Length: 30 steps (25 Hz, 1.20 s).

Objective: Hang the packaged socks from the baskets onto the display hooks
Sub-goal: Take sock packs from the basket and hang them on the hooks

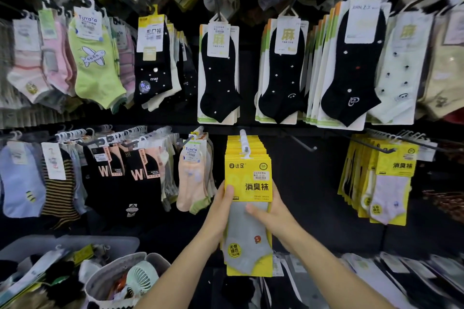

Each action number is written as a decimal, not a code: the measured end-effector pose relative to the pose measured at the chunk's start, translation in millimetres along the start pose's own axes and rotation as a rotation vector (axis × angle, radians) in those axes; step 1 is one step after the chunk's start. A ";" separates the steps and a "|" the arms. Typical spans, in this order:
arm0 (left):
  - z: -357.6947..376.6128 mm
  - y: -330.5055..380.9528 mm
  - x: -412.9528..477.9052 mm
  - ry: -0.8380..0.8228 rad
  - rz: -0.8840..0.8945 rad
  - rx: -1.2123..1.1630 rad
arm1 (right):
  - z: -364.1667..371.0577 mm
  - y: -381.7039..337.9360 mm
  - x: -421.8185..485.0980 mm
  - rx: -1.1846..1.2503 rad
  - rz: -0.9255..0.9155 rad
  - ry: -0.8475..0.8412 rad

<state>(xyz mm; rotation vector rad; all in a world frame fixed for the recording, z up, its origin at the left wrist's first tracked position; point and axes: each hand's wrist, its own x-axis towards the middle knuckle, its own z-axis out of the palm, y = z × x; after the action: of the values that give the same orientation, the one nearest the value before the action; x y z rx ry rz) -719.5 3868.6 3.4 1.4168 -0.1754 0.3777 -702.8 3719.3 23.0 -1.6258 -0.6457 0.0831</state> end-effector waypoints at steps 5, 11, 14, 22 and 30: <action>-0.2 -9.2 -3.4 -0.008 -0.075 -0.146 | 14.3 5.1 -0.1 0.025 0.049 0.089; 6.9 34.6 21.5 0.080 -0.028 -0.193 | 1.0 -26.0 22.8 -0.003 -0.022 0.137; 12.1 51.9 34.9 0.057 -0.071 -0.163 | -2.3 -40.6 36.5 0.038 -0.033 0.109; 13.8 41.9 39.6 0.075 -0.056 -0.208 | -4.8 -24.8 41.9 0.072 -0.082 0.105; 13.9 -14.8 1.9 0.111 -0.237 -0.300 | 12.4 27.5 8.7 0.093 0.059 0.134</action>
<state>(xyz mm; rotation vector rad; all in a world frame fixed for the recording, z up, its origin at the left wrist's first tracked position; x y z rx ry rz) -711.0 3853.6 -7.5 1.1029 0.0268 0.2223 -690.8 3733.7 -2.2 -1.5467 -0.4845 0.0467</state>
